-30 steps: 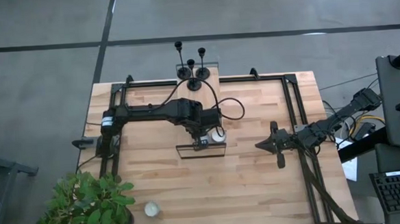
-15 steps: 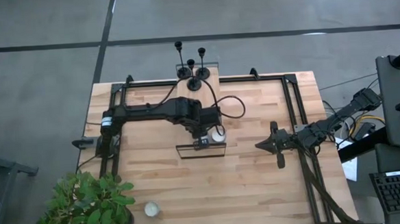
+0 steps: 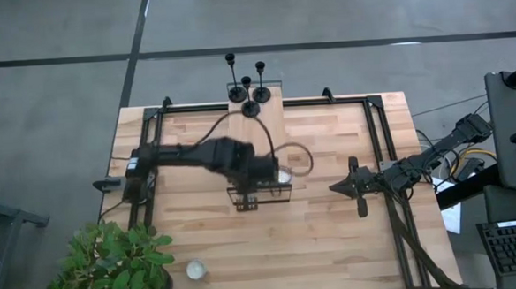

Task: Pick & Place candle stick holders
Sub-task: Align the red scented candle with the blue scented candle on the shelf

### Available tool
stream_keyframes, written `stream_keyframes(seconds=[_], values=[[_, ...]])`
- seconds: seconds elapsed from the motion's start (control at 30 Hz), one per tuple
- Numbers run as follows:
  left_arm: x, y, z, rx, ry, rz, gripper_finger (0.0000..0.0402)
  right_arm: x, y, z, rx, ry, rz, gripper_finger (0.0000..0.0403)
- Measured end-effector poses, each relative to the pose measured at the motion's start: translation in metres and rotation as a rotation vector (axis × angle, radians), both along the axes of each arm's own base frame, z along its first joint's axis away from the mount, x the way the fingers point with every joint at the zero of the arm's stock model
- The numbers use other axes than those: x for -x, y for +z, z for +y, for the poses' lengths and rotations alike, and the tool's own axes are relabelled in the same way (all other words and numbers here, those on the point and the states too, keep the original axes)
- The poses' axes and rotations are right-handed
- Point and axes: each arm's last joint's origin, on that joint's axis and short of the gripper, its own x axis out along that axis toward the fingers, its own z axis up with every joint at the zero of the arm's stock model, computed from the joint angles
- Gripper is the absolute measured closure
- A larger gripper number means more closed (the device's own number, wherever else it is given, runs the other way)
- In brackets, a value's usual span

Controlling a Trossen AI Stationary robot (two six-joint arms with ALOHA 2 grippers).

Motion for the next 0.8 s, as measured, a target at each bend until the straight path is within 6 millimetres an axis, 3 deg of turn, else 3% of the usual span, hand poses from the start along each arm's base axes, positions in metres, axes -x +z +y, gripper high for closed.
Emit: stream_keyframes(seconds=[0.5,0.63,0.8], values=[[0.041,-0.010,-0.129,0.032,-0.066,0.027,0.0327,0.000,0.000,0.000,-0.005,0.000,0.000,0.0394],[0.056,-0.026,-0.157,0.018,-0.059,0.077,0.0328,0.000,0.000,0.000,-0.016,-0.003,0.000,0.0394],[0.074,-0.061,-0.178,-0.046,-0.038,0.187,0.0328,0.000,0.000,0.000,-0.020,-0.003,0.000,0.0394]])
